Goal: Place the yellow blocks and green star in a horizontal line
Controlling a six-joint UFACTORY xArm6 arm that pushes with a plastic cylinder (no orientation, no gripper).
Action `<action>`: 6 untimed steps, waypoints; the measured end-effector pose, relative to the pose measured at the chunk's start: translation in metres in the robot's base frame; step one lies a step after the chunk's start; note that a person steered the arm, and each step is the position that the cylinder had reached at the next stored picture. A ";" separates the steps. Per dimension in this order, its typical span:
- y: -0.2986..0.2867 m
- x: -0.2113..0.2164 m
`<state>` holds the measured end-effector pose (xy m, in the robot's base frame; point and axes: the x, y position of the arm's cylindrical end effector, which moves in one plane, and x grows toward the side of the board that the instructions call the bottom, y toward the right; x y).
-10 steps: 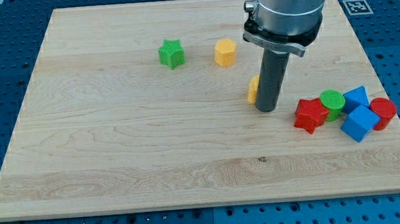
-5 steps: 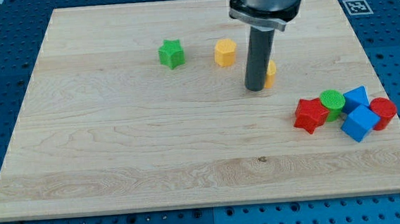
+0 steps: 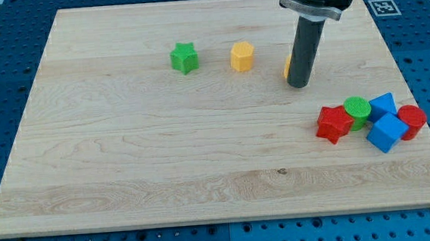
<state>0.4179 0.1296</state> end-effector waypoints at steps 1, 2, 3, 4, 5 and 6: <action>-0.007 -0.007; -0.012 -0.017; -0.015 -0.026; -0.015 -0.027; -0.015 0.015; -0.014 0.073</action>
